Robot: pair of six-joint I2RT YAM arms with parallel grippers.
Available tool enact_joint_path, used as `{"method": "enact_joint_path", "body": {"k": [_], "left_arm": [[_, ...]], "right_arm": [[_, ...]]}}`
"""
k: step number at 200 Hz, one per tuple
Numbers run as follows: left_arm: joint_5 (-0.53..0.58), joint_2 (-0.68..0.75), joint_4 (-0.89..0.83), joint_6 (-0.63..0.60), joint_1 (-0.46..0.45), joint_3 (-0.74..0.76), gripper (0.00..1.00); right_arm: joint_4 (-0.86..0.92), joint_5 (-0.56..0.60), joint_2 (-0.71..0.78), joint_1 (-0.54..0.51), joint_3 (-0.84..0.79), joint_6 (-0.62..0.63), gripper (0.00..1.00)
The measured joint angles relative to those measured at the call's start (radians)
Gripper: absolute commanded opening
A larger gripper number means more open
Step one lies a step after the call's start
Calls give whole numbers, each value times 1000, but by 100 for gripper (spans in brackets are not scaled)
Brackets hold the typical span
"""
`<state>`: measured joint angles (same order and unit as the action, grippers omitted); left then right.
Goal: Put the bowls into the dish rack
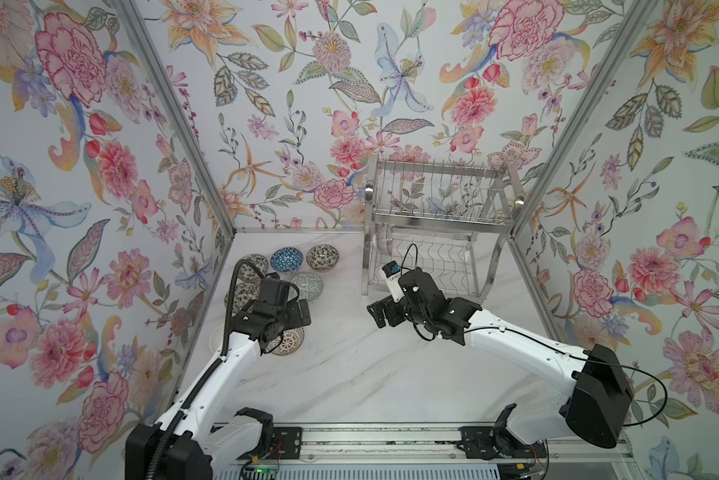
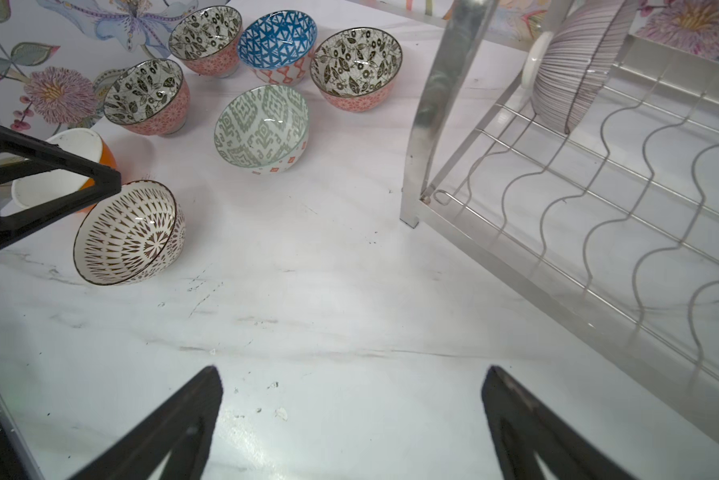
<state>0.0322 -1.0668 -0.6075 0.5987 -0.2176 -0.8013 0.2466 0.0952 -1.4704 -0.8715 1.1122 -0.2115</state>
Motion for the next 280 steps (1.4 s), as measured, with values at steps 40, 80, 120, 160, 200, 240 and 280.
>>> {"method": "enact_joint_path", "body": {"k": [40,80,120,160,200,240,280], "left_arm": [[-61,-5,-17,-59,193,23,99],[-134,-89,-3,-71,291,29,99],[-172,-92,13,-72,291,49,99],[-209,-117,27,-69,291,61,91],[-241,-148,26,-60,291,78,81],[-282,-146,33,-34,291,114,69],[-315,-132,58,-27,291,121,42]], "right_arm": [[4,71,-157,-79,87,25,99],[13,100,-239,-138,200,40,99],[22,108,-271,-139,263,60,99],[41,120,-278,-127,268,82,99],[42,122,-243,-79,233,85,99],[45,113,-192,-40,206,84,99],[42,95,-163,-40,175,80,99]]}}
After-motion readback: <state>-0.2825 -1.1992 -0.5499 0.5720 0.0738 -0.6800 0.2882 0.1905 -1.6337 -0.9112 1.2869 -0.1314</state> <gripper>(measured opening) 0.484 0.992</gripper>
